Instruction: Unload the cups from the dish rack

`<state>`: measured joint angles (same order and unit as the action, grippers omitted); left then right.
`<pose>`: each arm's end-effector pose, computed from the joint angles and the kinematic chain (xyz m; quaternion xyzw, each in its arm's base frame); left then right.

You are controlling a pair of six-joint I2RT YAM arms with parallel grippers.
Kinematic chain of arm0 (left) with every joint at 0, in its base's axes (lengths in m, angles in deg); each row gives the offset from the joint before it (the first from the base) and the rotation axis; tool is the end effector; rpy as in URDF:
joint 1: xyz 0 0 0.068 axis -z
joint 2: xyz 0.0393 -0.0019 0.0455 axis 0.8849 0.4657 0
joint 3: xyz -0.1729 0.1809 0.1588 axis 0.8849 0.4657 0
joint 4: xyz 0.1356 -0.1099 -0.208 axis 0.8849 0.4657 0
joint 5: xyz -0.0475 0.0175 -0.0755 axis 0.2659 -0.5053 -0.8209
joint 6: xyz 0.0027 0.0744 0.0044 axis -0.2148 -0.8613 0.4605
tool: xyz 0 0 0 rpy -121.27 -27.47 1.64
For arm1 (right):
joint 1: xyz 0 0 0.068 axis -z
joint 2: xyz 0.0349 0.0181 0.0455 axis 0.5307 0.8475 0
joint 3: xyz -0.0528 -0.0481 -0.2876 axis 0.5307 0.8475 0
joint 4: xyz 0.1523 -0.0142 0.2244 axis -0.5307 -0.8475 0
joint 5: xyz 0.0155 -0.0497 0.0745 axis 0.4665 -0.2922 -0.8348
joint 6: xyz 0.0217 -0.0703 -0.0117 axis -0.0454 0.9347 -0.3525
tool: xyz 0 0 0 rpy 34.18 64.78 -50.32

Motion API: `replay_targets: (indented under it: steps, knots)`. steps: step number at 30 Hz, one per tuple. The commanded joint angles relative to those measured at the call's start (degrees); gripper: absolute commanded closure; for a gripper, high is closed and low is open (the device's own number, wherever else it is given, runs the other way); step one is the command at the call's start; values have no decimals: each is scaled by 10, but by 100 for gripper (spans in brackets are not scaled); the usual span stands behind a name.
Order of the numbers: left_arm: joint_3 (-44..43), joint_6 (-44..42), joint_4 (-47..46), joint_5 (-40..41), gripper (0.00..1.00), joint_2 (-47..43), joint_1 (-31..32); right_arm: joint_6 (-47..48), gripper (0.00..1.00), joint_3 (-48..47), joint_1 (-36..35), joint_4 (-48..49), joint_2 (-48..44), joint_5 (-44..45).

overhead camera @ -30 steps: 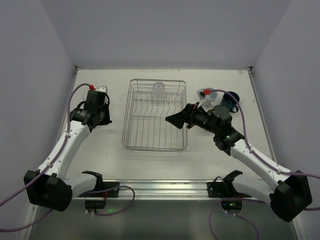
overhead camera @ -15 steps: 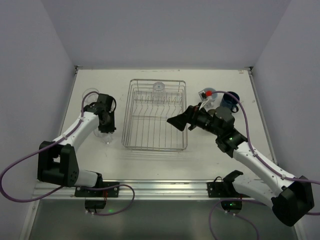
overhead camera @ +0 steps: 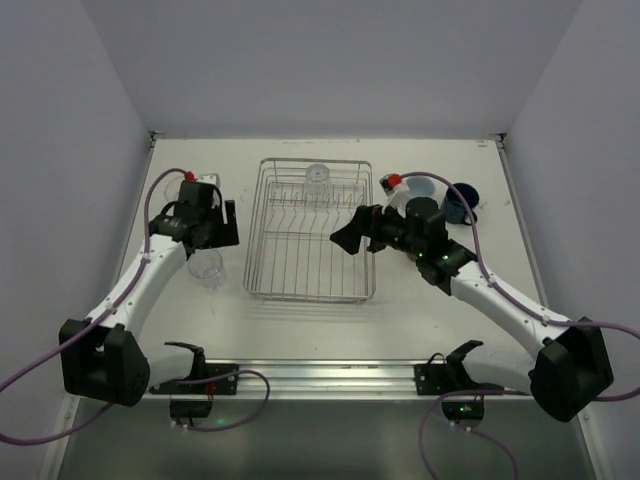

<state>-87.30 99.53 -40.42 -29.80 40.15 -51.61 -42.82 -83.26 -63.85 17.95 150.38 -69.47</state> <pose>0.2697 -0.0434 0.2511 -0.0813 0.9555 -0.0177 0.2830 0.2292 0.1664 0.2982 -0.1081 0.7852 0.4231 0.4390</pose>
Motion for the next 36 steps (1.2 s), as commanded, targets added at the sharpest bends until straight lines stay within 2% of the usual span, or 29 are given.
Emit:
replay_targets:
  steps: [1,3,5,10,13,17,20,22,25,31,36]
  knots:
    - [-49,-2,-61,-14,23,-64,3,70,1,-62,-8,-46,40,44]
    - [-55,-6,-85,-26,11,-95,8,90,1,-98,-13,-62,76,84]
    - [-51,-10,-122,-61,6,-119,11,99,1,-142,-15,-88,117,120]
    - [22,3,-243,-195,2,-210,23,114,1,-265,-28,-158,241,210]
    - [54,2,-269,-245,0,-244,27,122,1,-357,-41,-189,336,264]
    - [73,-11,-267,-253,0,-285,46,122,1,-507,-49,-241,447,307]
    - [89,-21,-268,-221,0,-337,78,121,1,-602,-49,-288,517,343]
    - [106,-27,-278,-198,0,-352,98,126,1,-645,-48,-319,566,360]
    - [109,-30,-275,-207,0,-351,108,129,1,-745,-43,-363,628,368]
    - [107,-34,-267,-201,0,-350,130,127,1,-818,-38,-374,686,378]
    - [104,-35,-265,-201,0,-344,132,134,11,-861,-30,-375,719,387]
